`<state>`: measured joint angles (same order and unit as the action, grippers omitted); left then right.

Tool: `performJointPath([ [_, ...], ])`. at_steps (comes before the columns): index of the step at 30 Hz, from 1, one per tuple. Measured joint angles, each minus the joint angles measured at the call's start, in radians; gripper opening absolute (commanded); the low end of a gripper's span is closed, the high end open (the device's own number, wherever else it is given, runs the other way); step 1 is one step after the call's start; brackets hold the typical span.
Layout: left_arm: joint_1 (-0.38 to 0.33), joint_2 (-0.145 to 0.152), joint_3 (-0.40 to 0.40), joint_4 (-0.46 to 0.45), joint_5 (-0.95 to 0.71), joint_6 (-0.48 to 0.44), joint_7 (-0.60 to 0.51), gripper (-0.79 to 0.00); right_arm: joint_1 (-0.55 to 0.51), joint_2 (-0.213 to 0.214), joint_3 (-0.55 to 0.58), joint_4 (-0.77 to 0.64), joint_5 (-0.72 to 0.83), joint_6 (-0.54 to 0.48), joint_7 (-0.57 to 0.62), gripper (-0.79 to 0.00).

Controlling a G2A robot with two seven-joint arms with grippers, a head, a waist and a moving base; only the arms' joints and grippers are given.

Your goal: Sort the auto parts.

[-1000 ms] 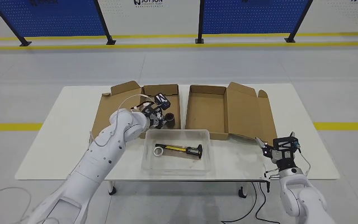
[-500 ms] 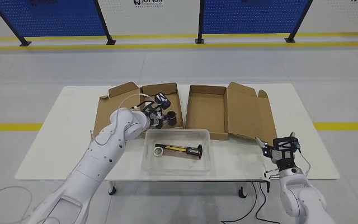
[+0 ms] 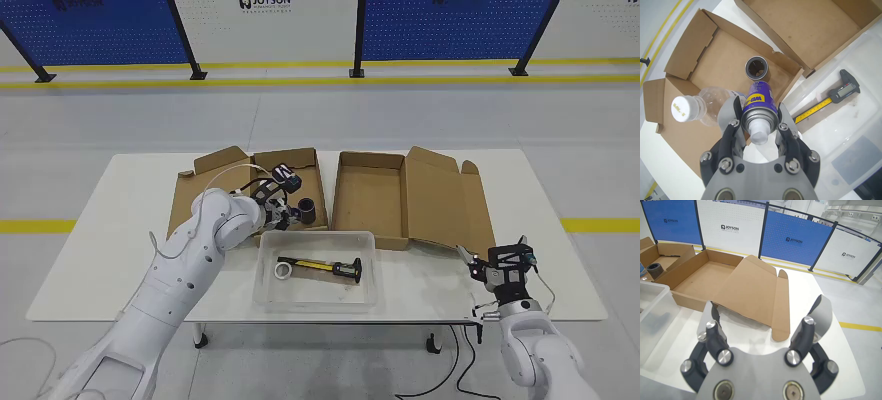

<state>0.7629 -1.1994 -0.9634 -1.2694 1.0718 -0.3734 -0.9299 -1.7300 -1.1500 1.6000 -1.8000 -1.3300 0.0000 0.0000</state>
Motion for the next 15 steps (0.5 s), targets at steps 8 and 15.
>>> performJointPath([
  [8,-0.046,-0.019,0.039,0.066,-0.019,0.022,-0.034,-0.785,0.0,0.0,0.0,0.0,0.0,0.0,0.0,0.0],
  [15,-0.095,-0.043,0.089,0.135,-0.027,0.036,-0.044,-0.785,0.0,0.0,0.0,0.0,0.0,0.0,0.0,0.0],
])
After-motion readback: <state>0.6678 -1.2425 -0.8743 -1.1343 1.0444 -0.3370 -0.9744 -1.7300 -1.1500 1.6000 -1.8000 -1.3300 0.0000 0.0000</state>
